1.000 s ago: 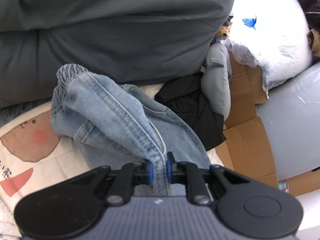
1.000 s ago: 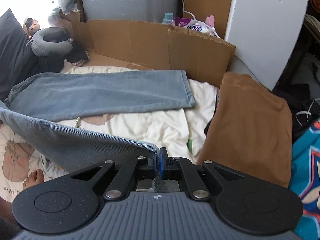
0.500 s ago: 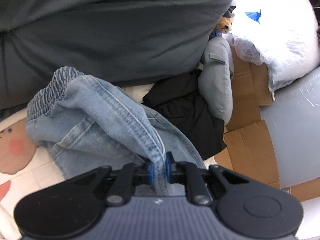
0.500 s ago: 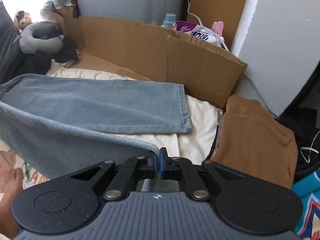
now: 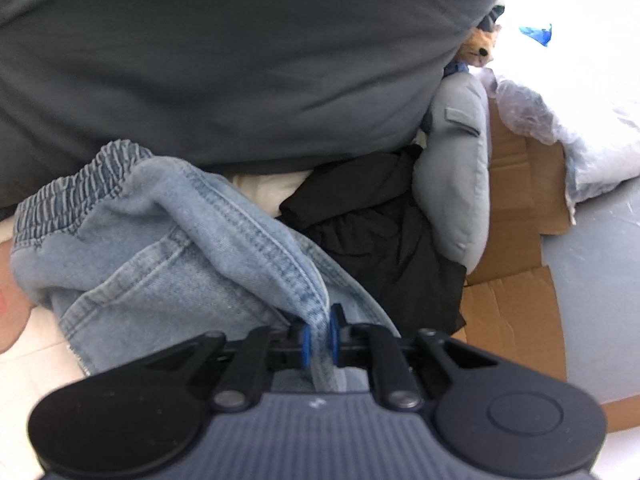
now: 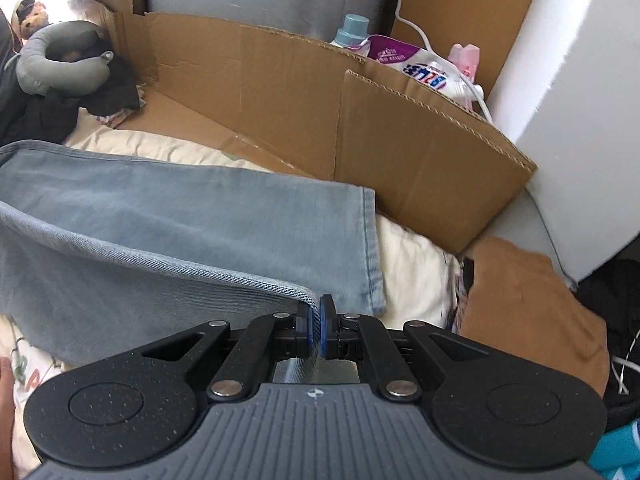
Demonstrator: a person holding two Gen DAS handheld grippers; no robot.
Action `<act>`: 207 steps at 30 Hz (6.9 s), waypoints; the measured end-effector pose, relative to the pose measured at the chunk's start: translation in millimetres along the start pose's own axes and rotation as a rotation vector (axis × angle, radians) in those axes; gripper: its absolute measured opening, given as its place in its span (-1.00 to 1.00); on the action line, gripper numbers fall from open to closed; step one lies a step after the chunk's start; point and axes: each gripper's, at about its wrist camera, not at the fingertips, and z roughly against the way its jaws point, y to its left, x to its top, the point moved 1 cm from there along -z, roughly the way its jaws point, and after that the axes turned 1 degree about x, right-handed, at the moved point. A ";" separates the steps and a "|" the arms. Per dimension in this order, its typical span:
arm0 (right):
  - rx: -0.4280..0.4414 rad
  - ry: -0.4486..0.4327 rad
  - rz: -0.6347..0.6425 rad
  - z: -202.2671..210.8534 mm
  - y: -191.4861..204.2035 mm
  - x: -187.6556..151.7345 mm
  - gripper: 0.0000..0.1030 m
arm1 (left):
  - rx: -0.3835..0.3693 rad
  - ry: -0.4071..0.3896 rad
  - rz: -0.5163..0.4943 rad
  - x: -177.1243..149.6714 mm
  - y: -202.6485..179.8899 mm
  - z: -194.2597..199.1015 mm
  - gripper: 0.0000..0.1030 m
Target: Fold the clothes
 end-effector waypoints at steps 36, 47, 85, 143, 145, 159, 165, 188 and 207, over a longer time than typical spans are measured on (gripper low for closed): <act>-0.071 0.139 0.157 -228.5 16.3 90.7 -0.94 | 0.046 0.015 -0.022 7.2 1.5 -120.9 -0.59; -0.063 0.038 0.210 -205.3 17.1 86.2 -0.96 | 0.024 0.059 -0.150 -1.3 -20.0 -118.6 -0.86; -0.156 0.118 0.197 -266.7 26.8 124.1 -0.97 | 0.106 -0.016 -0.213 17.9 -53.2 -145.7 -0.83; 0.089 -0.213 -0.066 56.1 -0.2 36.3 -0.10 | -0.032 0.241 -0.674 -110.4 -249.4 -20.7 0.12; 0.101 -0.210 -0.059 46.7 -1.3 32.6 -0.10 | -0.030 0.242 -0.655 -113.4 -256.2 -35.2 0.12; 0.120 -0.273 -0.144 -41.3 -10.6 -8.8 -0.07 | -0.057 0.323 -0.702 -193.3 -294.9 -134.6 0.11; 0.117 -0.262 -0.181 -79.8 -11.3 -30.0 -0.07 | -0.101 0.384 -0.742 -240.4 -312.3 -174.5 -0.02; 0.061 -0.126 -0.198 -178.4 -22.1 -18.8 -0.09 | -0.274 0.507 -0.904 -391.7 -404.6 -258.9 -0.45; -0.012 -0.146 -0.290 -158.6 -64.6 -41.4 -0.19 | -0.334 0.465 -1.035 -448.6 -458.7 -284.5 -0.57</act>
